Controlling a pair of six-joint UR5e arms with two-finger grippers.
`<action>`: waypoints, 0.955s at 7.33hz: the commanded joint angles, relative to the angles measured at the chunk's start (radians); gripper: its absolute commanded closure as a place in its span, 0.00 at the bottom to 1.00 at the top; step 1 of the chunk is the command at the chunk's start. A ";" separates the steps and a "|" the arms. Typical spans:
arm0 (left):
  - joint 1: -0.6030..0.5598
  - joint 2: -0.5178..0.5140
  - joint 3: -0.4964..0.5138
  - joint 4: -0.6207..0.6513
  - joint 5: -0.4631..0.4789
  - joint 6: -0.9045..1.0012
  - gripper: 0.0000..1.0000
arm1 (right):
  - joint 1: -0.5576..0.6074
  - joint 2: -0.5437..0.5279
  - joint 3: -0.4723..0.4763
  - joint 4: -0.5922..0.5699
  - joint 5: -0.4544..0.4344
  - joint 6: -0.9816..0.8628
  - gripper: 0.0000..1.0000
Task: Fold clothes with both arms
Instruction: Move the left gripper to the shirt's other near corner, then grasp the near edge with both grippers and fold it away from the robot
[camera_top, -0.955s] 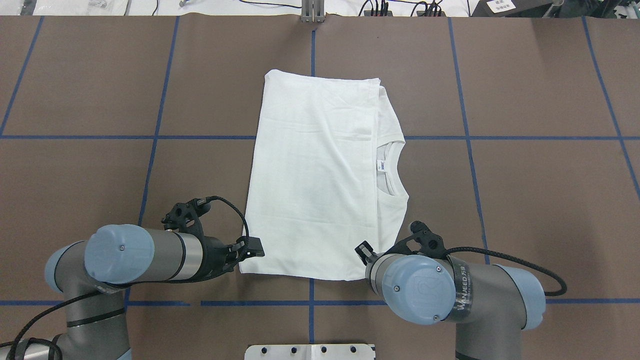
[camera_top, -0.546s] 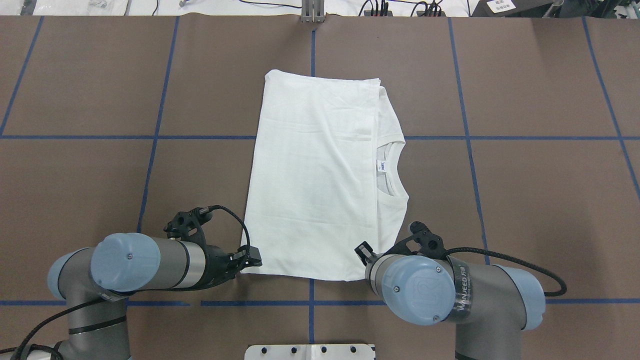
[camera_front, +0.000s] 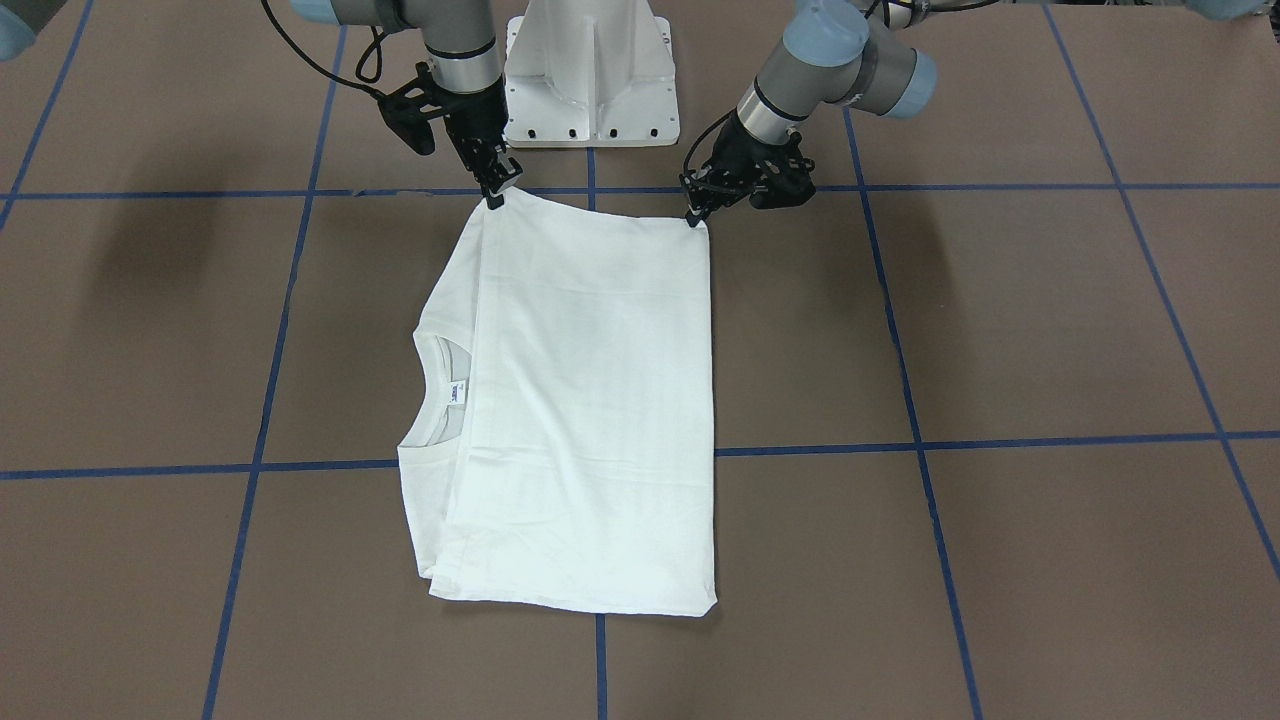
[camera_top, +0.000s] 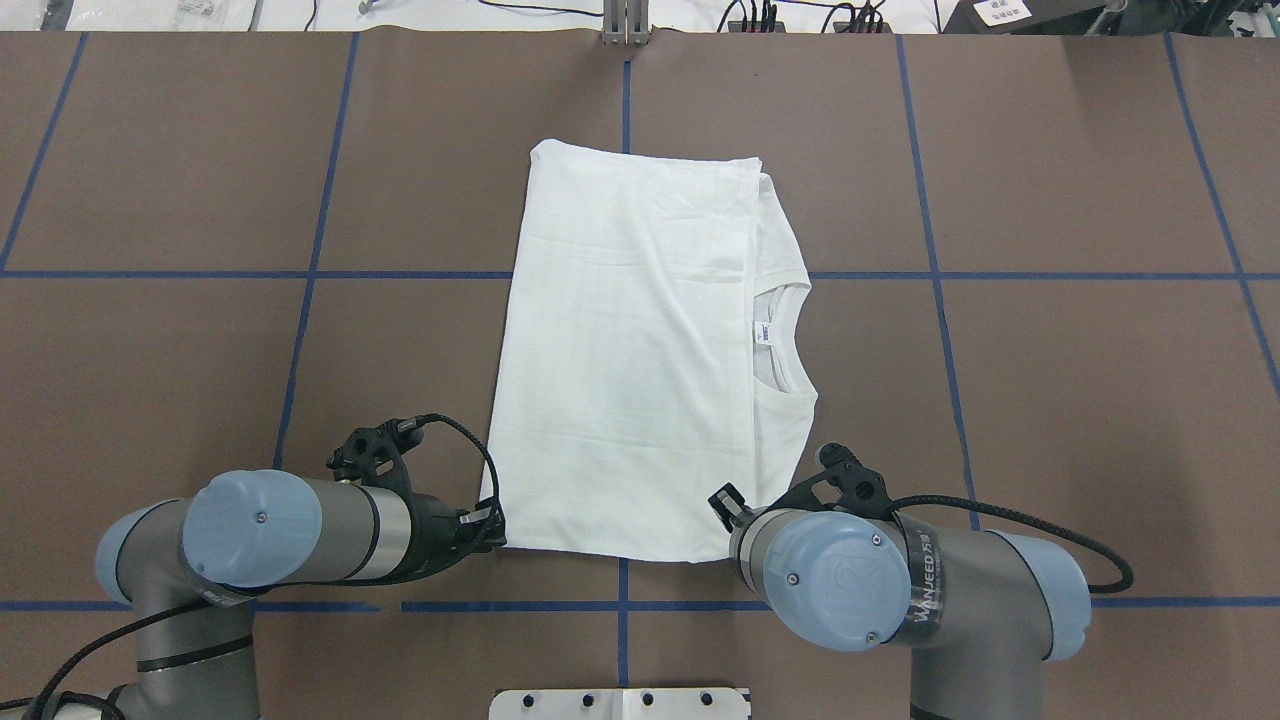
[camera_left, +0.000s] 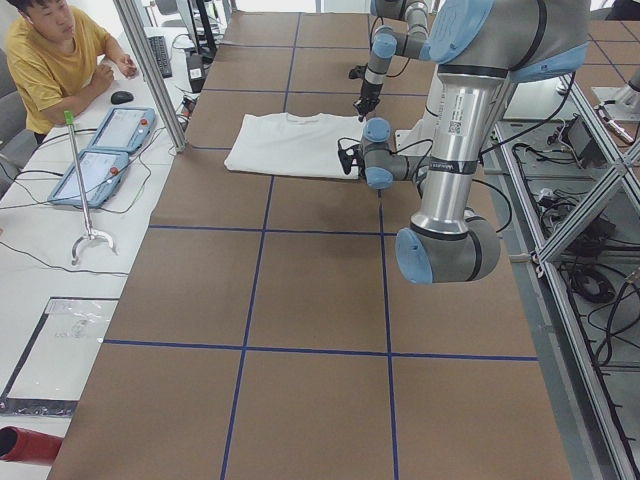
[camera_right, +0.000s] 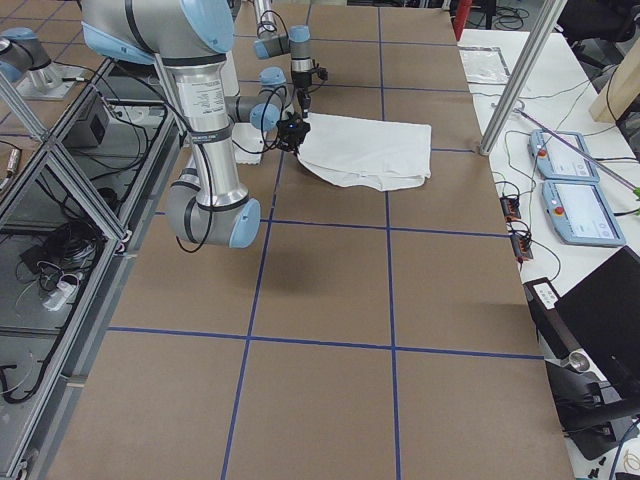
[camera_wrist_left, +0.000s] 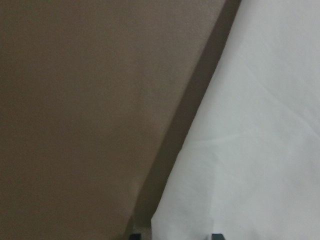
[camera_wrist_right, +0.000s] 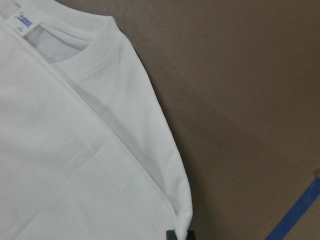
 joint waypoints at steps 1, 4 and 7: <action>0.000 -0.003 -0.023 0.000 0.000 0.000 1.00 | 0.001 -0.001 0.007 0.000 0.000 0.000 1.00; 0.118 0.022 -0.175 0.008 0.000 -0.109 1.00 | -0.070 -0.039 0.088 -0.003 -0.008 -0.003 1.00; 0.137 0.022 -0.225 0.012 0.023 -0.139 1.00 | -0.085 -0.072 0.188 -0.003 -0.011 -0.002 1.00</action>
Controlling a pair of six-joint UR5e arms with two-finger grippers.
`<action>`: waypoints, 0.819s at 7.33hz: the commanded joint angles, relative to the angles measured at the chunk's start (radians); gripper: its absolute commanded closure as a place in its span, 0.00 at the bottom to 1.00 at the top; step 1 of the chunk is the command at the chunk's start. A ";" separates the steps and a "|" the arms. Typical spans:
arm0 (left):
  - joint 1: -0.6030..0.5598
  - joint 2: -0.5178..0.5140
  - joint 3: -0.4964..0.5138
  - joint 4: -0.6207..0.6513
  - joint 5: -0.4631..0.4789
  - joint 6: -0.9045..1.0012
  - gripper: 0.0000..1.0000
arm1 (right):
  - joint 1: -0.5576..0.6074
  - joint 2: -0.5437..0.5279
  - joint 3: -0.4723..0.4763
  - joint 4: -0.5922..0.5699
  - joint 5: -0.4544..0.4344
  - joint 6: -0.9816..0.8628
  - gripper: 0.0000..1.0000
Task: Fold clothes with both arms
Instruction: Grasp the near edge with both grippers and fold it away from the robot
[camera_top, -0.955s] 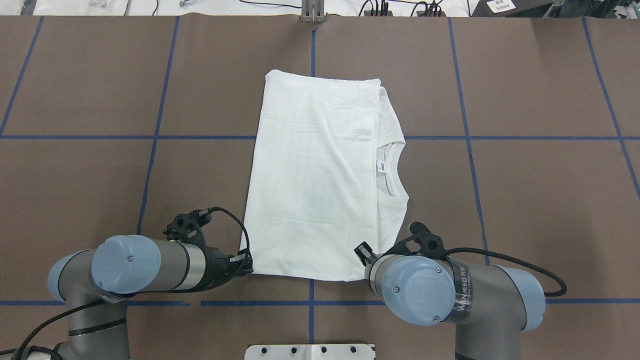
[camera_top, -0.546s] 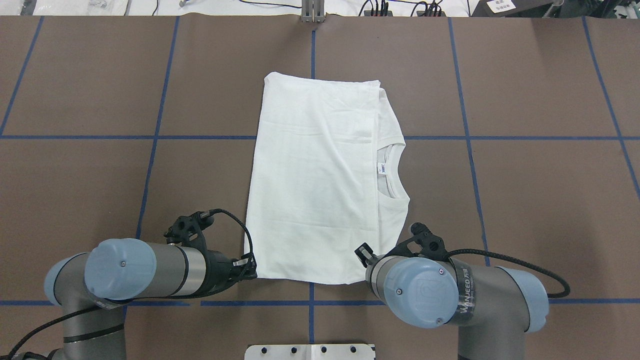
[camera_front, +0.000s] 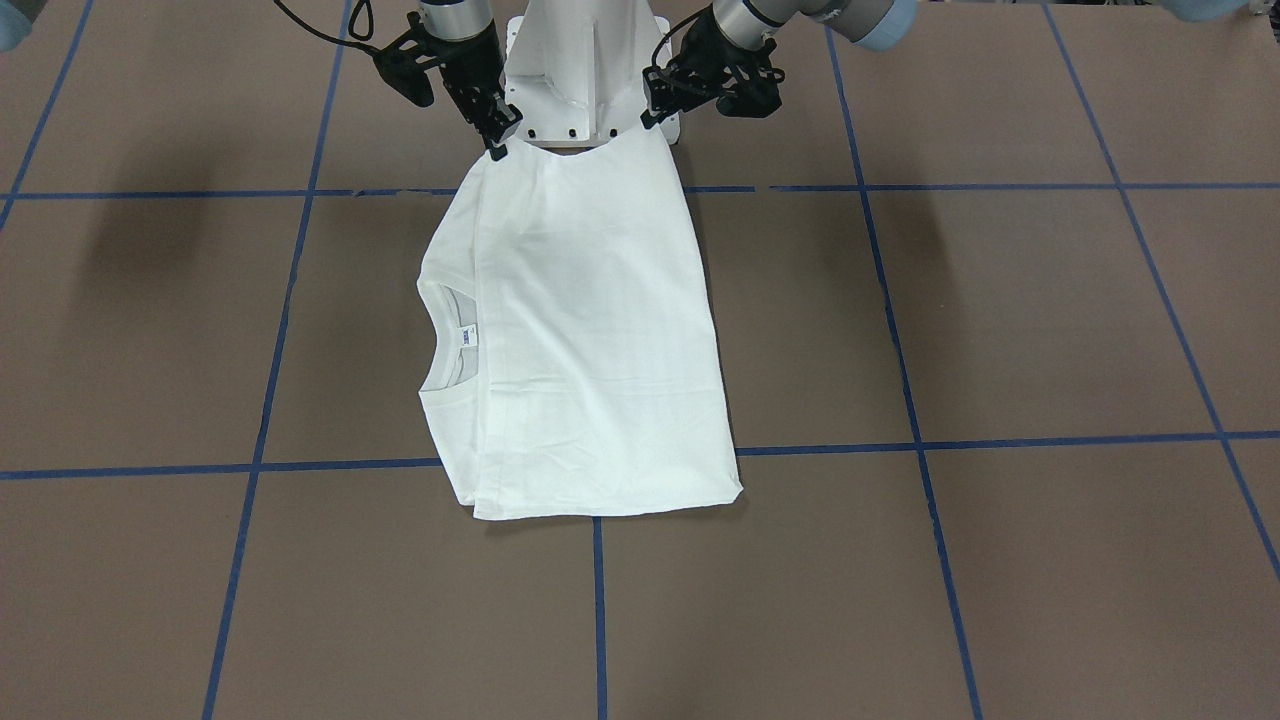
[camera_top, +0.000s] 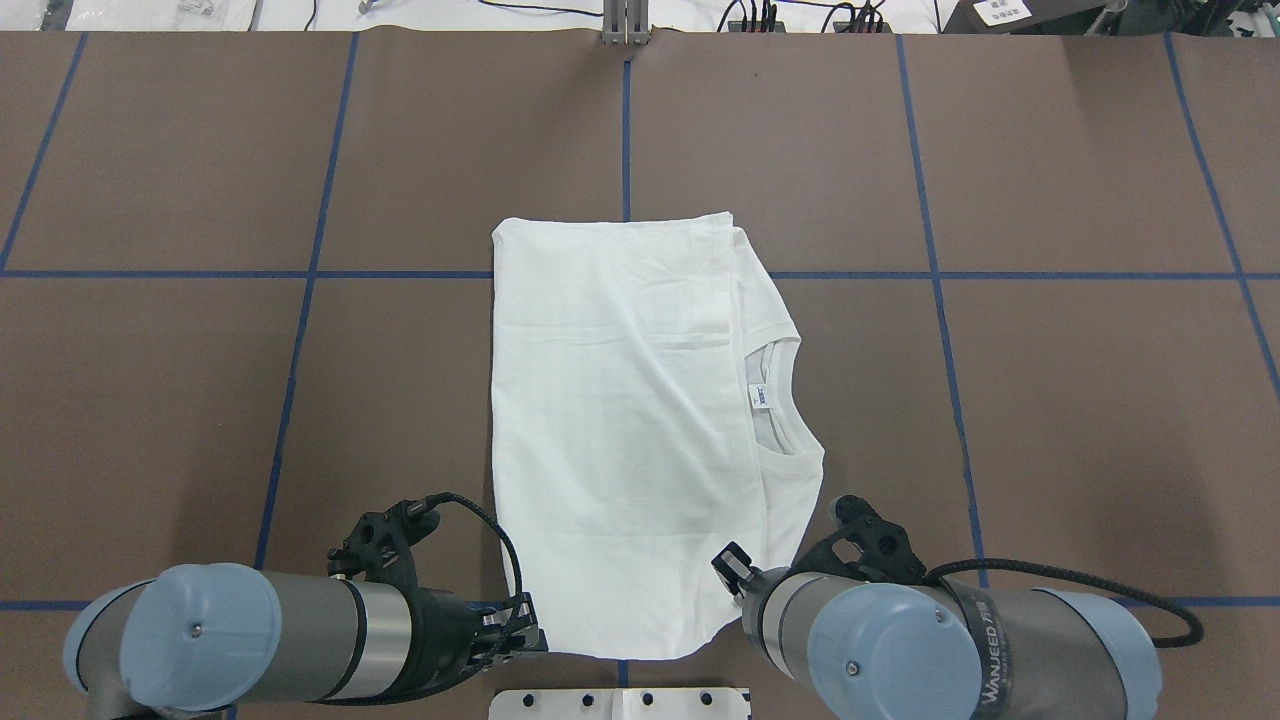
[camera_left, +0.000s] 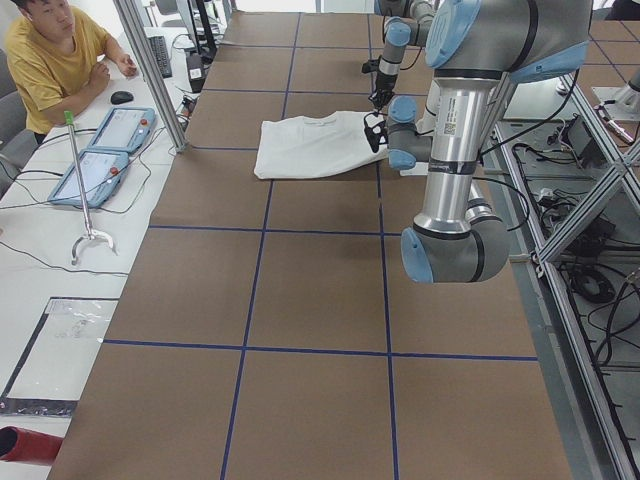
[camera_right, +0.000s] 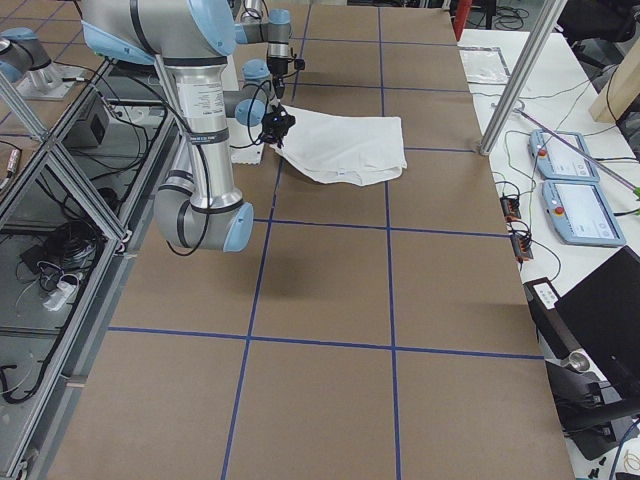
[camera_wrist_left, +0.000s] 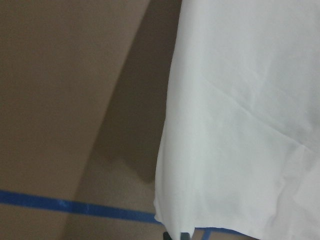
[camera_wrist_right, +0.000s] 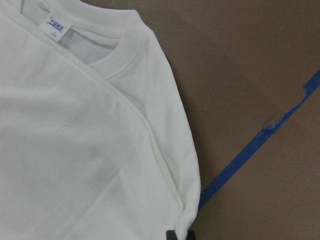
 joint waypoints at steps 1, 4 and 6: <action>-0.071 -0.004 -0.089 0.081 0.004 0.008 1.00 | 0.077 0.001 0.050 -0.002 0.006 -0.003 1.00; -0.289 -0.114 -0.095 0.287 -0.005 0.297 1.00 | 0.277 0.113 -0.031 -0.014 0.074 -0.215 1.00; -0.409 -0.195 0.085 0.270 -0.008 0.410 1.00 | 0.458 0.208 -0.207 -0.014 0.216 -0.393 1.00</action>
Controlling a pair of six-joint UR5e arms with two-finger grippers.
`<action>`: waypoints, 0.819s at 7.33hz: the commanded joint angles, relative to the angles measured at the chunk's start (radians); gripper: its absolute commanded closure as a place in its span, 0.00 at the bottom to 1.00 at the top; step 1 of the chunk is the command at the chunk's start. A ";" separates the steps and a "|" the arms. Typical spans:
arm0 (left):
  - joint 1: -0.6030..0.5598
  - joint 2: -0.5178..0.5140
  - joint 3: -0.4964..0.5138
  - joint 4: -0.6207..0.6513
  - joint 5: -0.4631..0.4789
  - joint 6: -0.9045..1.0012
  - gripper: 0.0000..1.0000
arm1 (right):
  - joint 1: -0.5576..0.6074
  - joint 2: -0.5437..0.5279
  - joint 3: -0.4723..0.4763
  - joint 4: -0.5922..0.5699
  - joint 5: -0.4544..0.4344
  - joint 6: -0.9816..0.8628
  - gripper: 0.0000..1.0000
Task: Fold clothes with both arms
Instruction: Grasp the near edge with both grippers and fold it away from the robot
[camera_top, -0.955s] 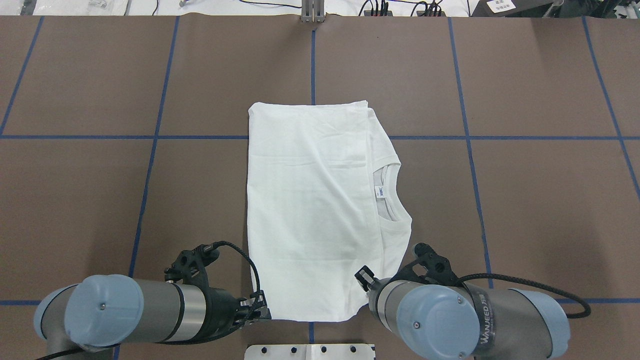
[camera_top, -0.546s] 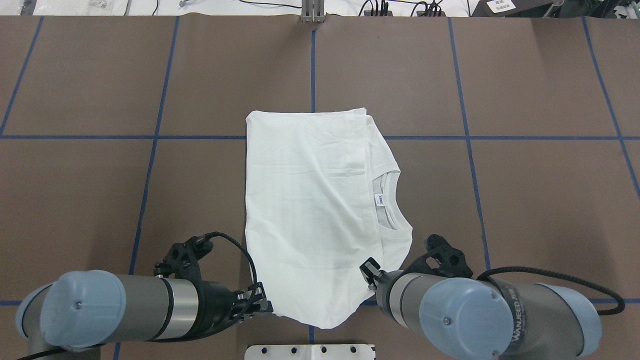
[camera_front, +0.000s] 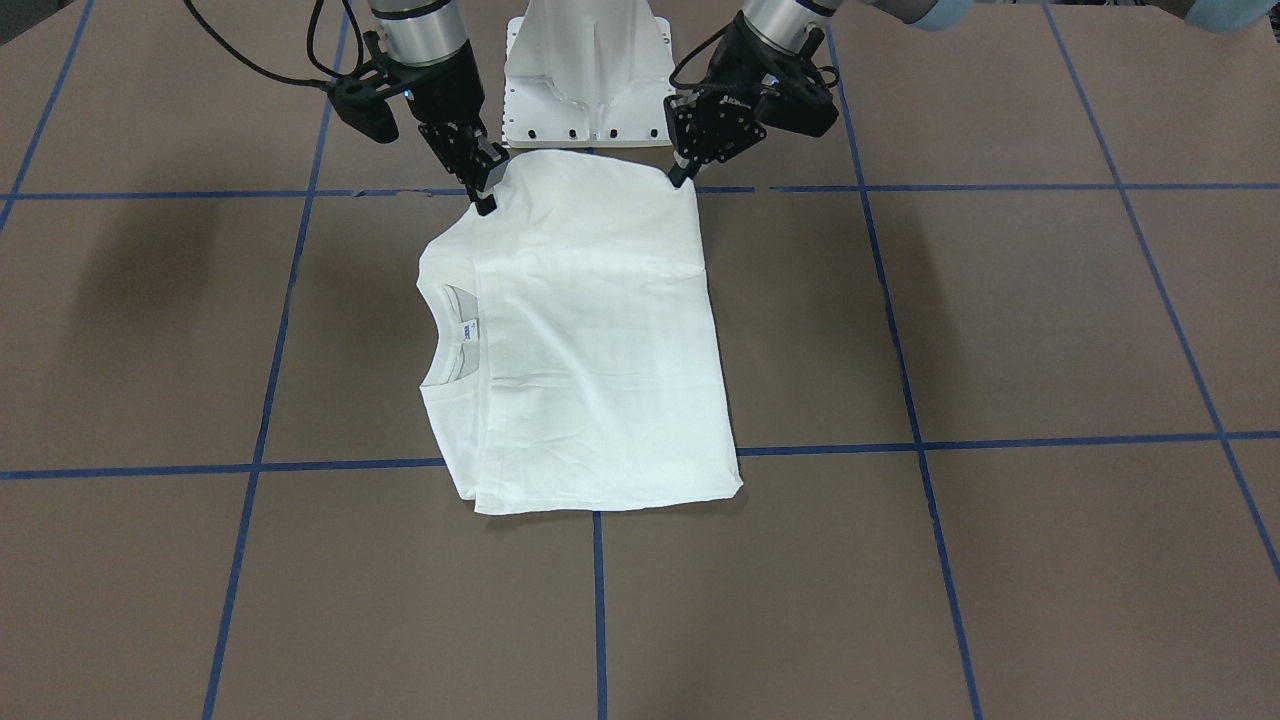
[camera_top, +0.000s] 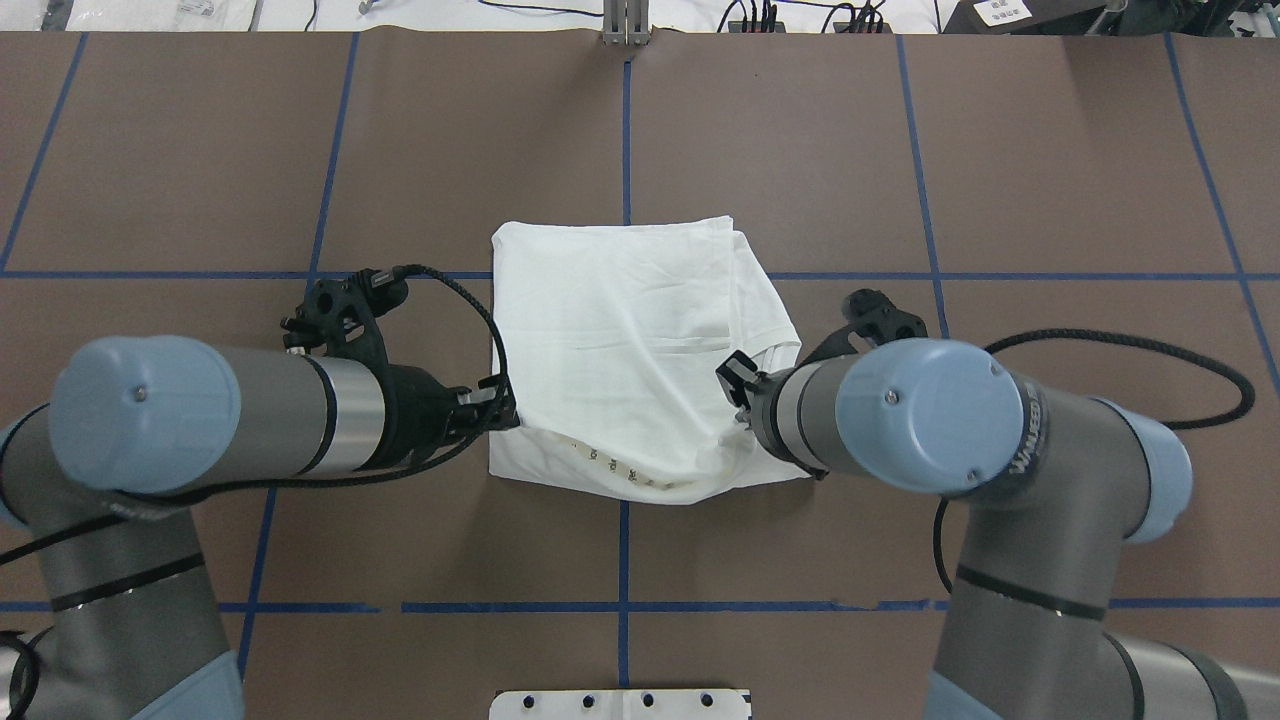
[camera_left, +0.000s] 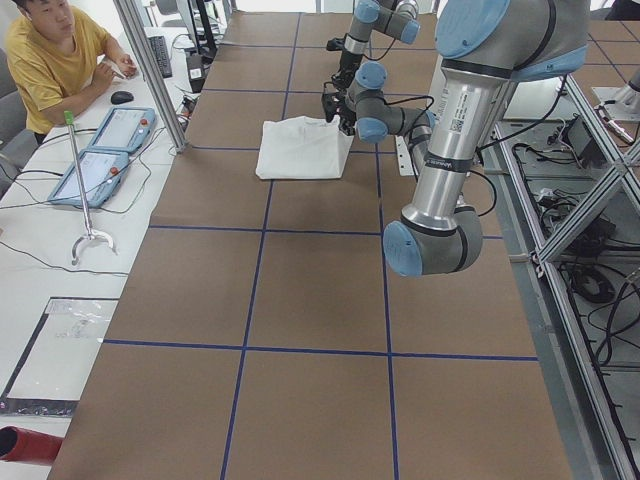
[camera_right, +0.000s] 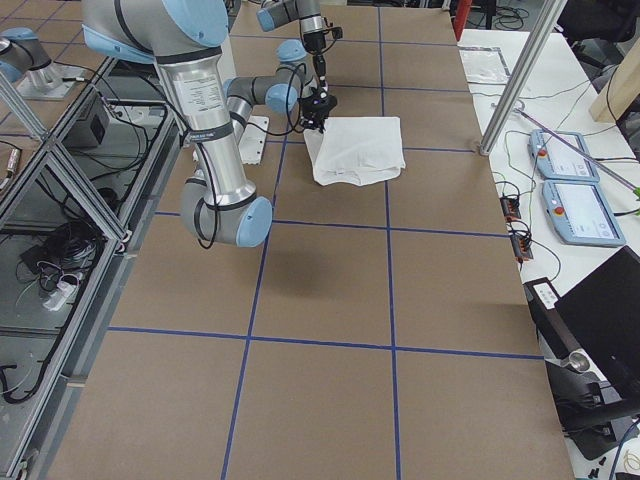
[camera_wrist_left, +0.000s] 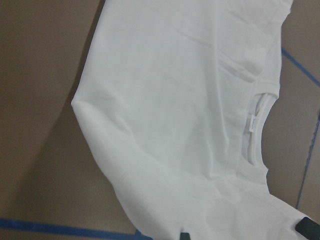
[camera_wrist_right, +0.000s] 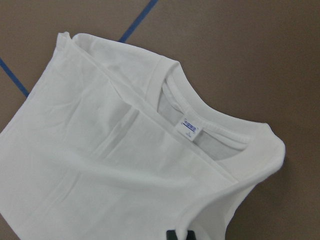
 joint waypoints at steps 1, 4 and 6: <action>-0.134 -0.093 0.171 -0.003 -0.006 0.116 1.00 | 0.161 0.103 -0.195 0.009 0.088 -0.211 1.00; -0.188 -0.158 0.434 -0.216 -0.021 0.160 1.00 | 0.211 0.292 -0.524 0.054 0.103 -0.270 1.00; -0.226 -0.163 0.510 -0.255 -0.020 0.200 0.47 | 0.235 0.291 -0.629 0.208 0.105 -0.332 0.00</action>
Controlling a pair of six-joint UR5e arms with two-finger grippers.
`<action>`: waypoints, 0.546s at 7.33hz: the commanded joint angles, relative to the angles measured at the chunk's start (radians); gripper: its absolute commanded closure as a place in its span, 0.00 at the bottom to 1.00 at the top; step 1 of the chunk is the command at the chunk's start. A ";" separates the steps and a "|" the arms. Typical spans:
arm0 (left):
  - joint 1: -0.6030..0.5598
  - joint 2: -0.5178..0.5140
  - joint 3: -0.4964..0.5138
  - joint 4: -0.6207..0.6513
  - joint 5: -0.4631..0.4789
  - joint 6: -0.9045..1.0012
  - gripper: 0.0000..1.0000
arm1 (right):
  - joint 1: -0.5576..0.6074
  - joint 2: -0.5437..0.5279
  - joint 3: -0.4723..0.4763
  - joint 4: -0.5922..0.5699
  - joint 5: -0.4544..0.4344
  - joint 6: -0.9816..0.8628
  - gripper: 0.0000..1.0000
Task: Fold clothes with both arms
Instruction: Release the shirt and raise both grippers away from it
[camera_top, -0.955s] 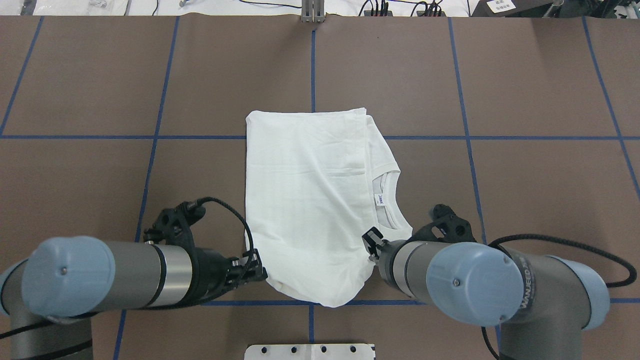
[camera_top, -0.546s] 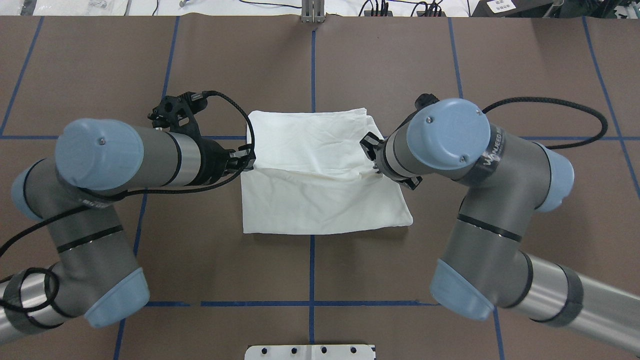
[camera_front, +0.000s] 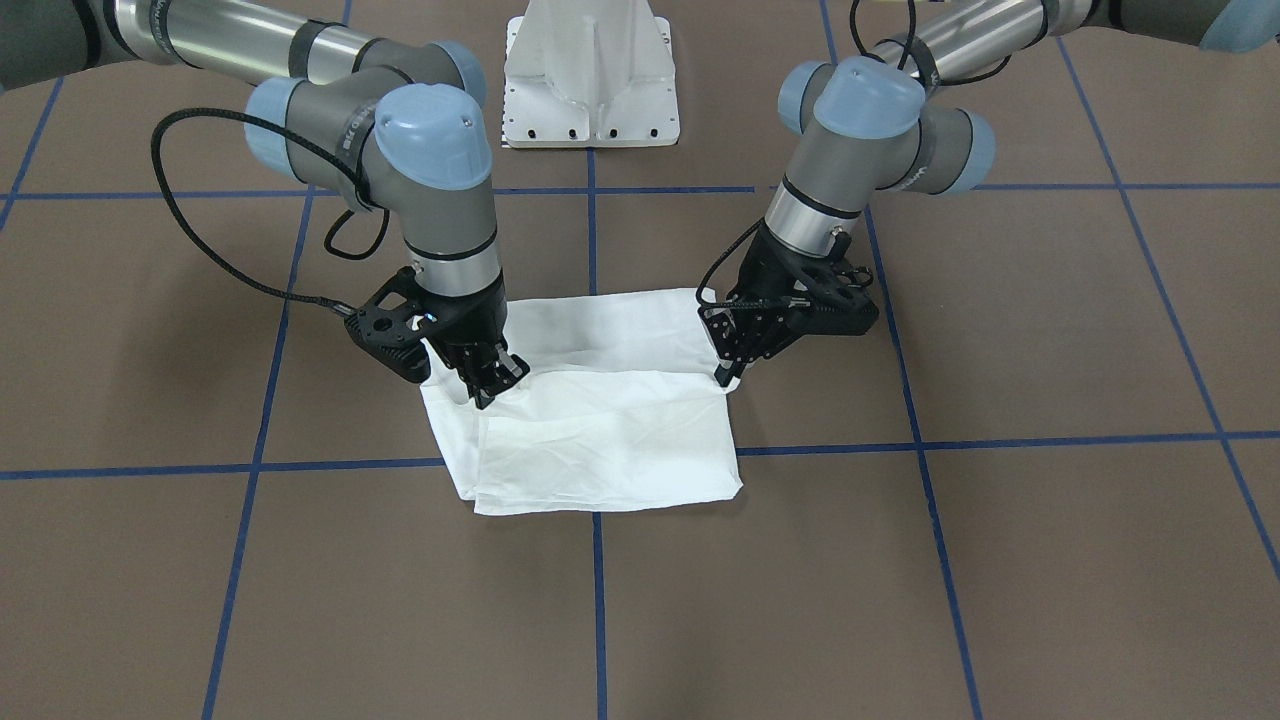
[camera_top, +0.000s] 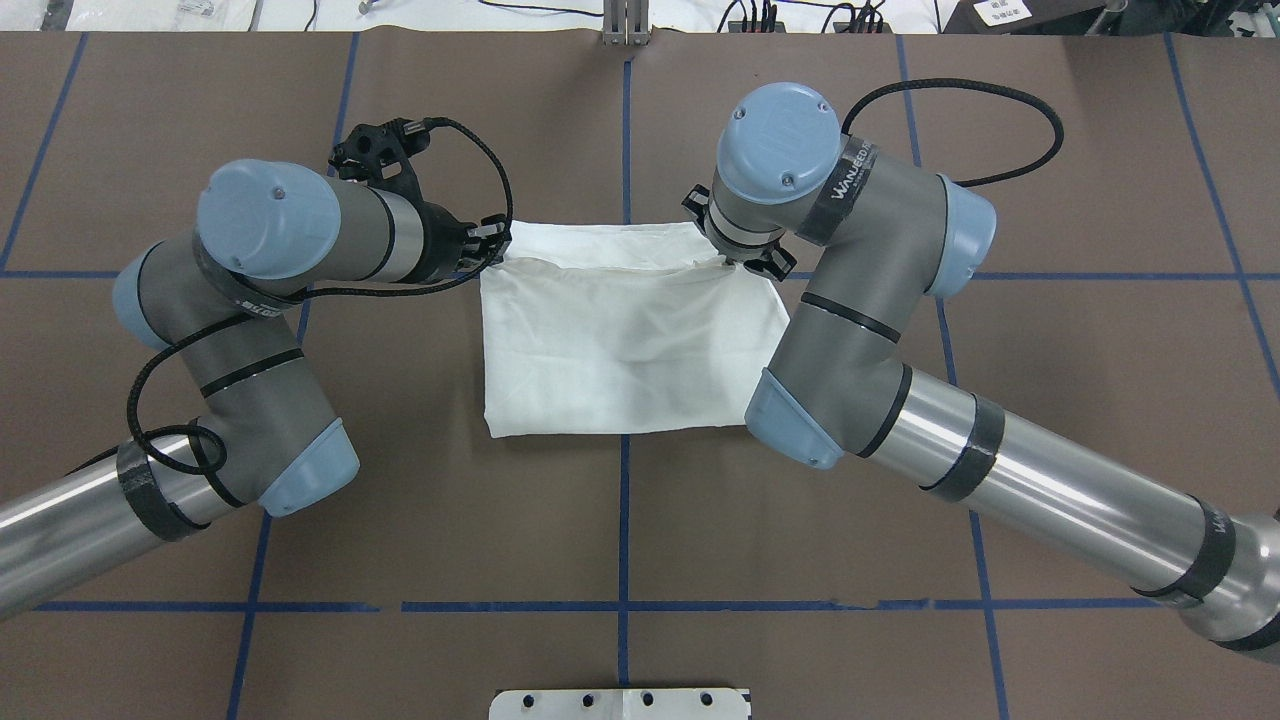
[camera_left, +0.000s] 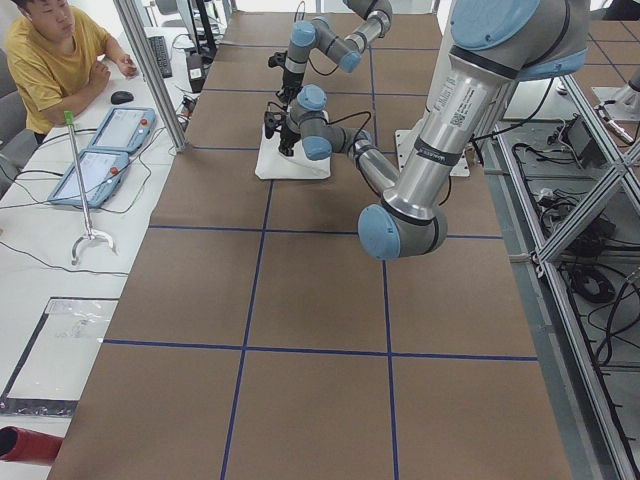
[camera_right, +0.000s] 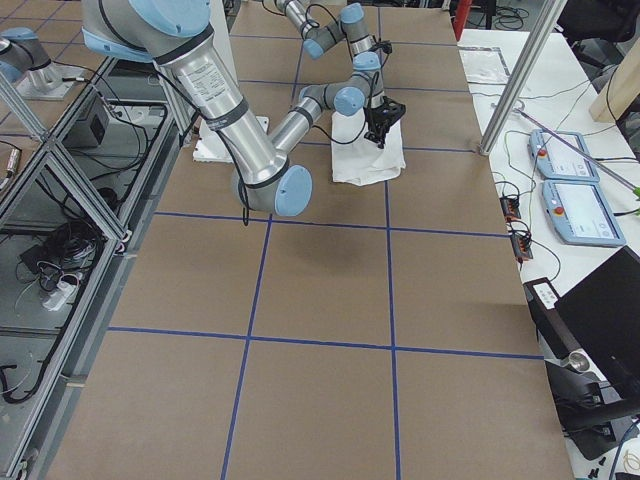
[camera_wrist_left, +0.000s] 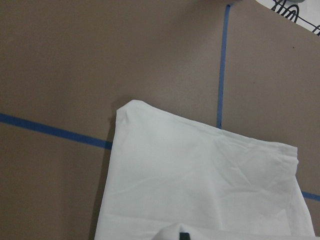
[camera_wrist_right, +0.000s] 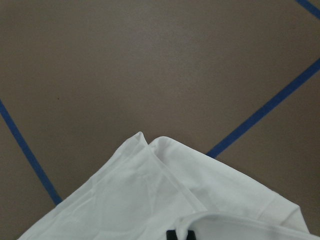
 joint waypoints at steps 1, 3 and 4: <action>-0.087 -0.004 0.070 -0.049 -0.003 0.099 0.46 | 0.072 0.010 -0.084 0.078 0.045 -0.144 0.00; -0.138 -0.003 0.084 -0.049 -0.006 0.153 0.46 | 0.202 -0.039 -0.087 0.078 0.166 -0.305 0.00; -0.164 0.000 0.084 -0.047 -0.050 0.193 0.46 | 0.250 -0.079 -0.087 0.078 0.189 -0.406 0.00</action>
